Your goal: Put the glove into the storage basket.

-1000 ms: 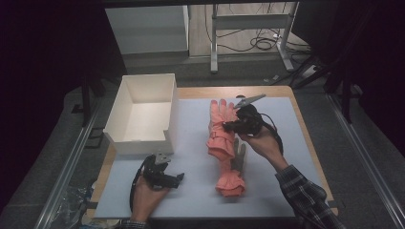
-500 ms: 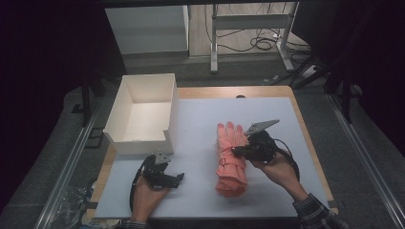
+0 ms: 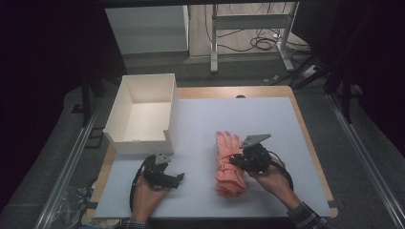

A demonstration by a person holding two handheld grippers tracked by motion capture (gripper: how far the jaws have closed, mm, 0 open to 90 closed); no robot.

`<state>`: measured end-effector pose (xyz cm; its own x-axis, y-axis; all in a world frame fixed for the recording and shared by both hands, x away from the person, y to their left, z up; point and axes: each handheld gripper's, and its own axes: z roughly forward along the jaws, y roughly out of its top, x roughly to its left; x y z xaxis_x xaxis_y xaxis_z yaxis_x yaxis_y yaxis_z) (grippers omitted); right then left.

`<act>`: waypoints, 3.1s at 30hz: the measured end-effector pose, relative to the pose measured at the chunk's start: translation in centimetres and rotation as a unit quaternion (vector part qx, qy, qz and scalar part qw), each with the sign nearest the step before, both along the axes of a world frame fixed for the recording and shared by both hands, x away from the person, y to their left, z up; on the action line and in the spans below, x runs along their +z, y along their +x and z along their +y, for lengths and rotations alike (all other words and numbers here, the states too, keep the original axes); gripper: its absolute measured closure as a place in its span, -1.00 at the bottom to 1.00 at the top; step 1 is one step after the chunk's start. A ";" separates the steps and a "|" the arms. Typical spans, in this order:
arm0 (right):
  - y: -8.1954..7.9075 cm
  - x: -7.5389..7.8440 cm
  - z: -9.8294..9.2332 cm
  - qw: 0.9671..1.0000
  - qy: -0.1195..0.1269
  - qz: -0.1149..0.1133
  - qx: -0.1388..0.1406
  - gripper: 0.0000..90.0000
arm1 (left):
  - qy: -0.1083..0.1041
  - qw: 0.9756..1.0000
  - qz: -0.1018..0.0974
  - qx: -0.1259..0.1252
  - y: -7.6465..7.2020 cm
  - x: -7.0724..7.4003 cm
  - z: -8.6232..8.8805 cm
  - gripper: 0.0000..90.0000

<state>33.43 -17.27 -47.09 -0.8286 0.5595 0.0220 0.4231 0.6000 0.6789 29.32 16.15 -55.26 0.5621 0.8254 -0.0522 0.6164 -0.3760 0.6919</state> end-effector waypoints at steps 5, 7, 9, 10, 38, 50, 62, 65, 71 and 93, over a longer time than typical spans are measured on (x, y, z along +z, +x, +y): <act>-0.2 1.3 -1.0 1.000 0.028 -0.001 -0.006 0.37 | -0.001 1.000 0.000 0.001 0.0 0.0 0.0 -1.00; -0.3 1.8 -1.5 0.999 0.032 -0.009 -0.009 0.35 | -0.001 1.000 0.000 0.000 0.0 0.0 0.0 -1.00; -0.4 2.2 -2.1 0.999 0.037 -0.016 -0.016 0.35 | 0.001 1.000 0.000 -0.001 0.0 0.0 0.0 -1.00; -0.5 2.3 -2.7 0.999 0.040 -0.018 -0.021 0.36 | 0.001 1.000 0.000 -0.001 0.0 0.0 0.0 -1.00; -4.6 -5.2 -5.5 0.997 0.062 0.038 -0.022 0.80 | 0.004 1.000 0.000 -0.004 0.0 0.0 0.1 -1.00; -5.0 -5.9 -3.8 0.997 0.067 0.038 -0.005 0.79 | 0.004 1.000 0.000 -0.004 0.0 0.0 0.1 -1.00; -4.8 -6.2 -0.9 0.997 0.063 0.028 0.016 0.74 | 0.004 1.000 0.000 -0.004 0.0 0.0 0.1 -1.00; -4.6 -6.3 -0.4 0.997 0.064 0.026 0.017 0.74 | 0.005 1.000 0.000 -0.004 0.0 0.0 0.0 -1.00; -4.3 -6.4 0.6 0.997 0.065 0.025 0.023 0.75 | 0.007 1.000 0.001 -0.004 0.1 0.0 0.0 -1.00; -3.9 -5.7 -0.7 0.999 0.042 -0.022 0.002 0.45 | 0.000 1.000 0.004 -0.001 0.0 0.1 0.0 -1.00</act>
